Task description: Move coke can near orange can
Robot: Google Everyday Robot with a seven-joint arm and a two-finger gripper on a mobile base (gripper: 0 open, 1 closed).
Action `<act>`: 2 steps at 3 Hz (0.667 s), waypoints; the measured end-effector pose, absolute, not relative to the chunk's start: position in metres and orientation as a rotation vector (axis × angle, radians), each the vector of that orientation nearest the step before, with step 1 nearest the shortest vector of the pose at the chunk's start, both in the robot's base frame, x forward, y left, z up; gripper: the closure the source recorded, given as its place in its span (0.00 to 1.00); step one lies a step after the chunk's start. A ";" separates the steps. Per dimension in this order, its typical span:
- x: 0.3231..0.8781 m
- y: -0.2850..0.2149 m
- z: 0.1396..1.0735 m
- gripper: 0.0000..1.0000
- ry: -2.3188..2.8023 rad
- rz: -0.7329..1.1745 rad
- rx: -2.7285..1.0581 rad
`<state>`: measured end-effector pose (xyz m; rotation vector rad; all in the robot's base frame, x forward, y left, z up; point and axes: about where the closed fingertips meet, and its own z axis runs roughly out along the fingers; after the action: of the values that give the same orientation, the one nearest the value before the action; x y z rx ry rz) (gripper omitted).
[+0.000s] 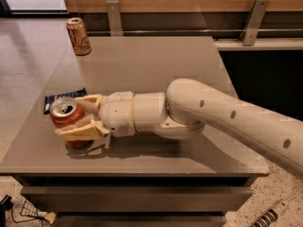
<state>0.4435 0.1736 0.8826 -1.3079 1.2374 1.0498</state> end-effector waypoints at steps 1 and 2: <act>0.464 0.162 0.899 1.00 1.267 1.034 -1.296; 0.517 0.139 0.926 1.00 1.316 1.017 -1.284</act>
Offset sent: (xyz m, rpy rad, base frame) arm 0.1527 -0.0731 0.0788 -0.0663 0.0580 -0.1141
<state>0.5174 0.1391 0.9261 -1.2836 1.3159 1.0169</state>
